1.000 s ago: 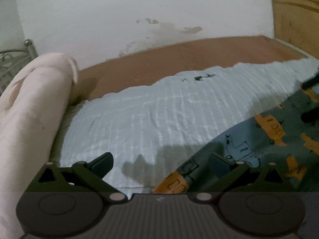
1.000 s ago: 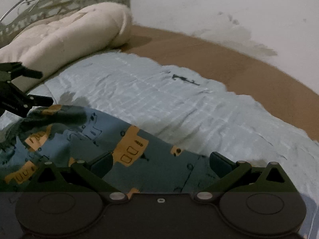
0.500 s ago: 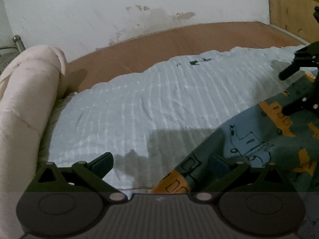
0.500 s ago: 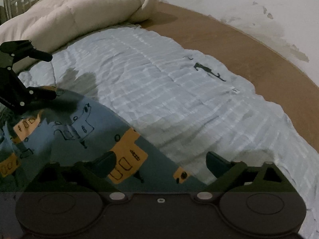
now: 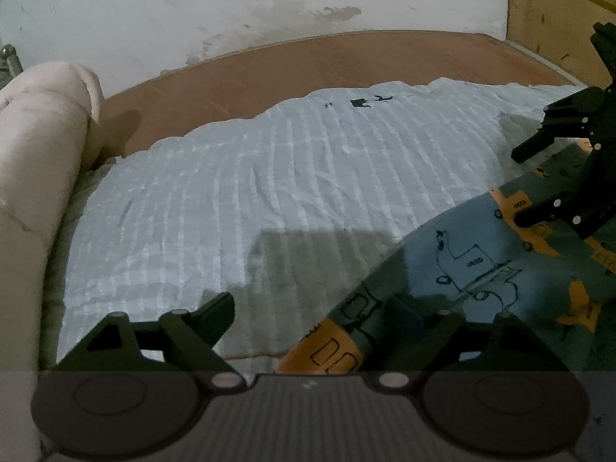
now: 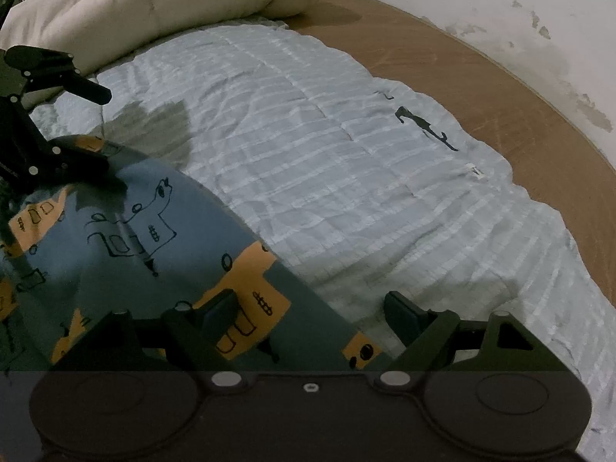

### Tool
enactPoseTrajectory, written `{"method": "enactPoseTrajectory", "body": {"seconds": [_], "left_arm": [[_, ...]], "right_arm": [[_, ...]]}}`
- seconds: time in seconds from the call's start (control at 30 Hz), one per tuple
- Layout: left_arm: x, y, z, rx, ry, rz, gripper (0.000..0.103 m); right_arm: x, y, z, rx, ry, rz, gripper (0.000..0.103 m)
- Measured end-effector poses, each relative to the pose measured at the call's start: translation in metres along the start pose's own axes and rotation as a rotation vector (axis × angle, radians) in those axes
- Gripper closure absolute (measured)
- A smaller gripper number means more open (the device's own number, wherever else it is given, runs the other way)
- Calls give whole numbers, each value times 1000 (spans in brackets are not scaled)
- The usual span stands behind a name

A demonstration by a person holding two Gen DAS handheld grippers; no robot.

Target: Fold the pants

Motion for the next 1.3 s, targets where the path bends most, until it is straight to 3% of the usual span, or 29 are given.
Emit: {"method": "enactPoseTrajectory", "body": {"seconds": [0.07,0.2,0.33,0.43,0.57,0.7,0.73,0.77,0.8,0.93,1.0,1.13,1.3], "left_arm": [[1,2,-1,13,-2,-10,24],[5,7,0,73,-25,-43,53],[7,5,7,136,-21,-48,78],[7,2,10,146,-20,-47,87],[3,-2,7,131,-15,-22,82],[4,-2,4,92,18,-28,44],[6,-1,4,97,23,-37,37],[8,2,4,108,24,-50,36],[10,3,4,116,22,-61,37],[17,8,9,184,-15,-84,78],[17,8,10,205,-38,-77,90],[13,4,9,197,-60,-64,98],[7,-6,3,165,-88,-36,100]], "right_arm": [[0,1,0,-5,3,-1,21],[0,5,-3,-31,16,-16,32],[-1,4,-7,-69,32,-16,52],[-1,3,-11,-77,27,-17,69],[-1,2,-17,-62,-3,-23,75],[-2,2,-18,-49,-3,-25,74],[-1,2,-18,-46,1,-25,74],[-1,2,-18,-43,4,-25,74],[-1,2,-17,-40,9,-23,74],[0,1,-19,-22,14,-14,77],[2,-1,-23,-10,2,-9,84],[2,-3,-25,11,-13,-4,95],[-1,-10,-27,29,-18,24,102]]}}
Point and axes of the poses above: each gripper's, at about its wrist camera, not at the fingertips, and y roughly the way its jaws point, z to its right, x to its underside, the point moved 10 cm from there along y, roughly the way its jaws point, and after that the axes turned 7 degrees about y, right-handed, at the moved point
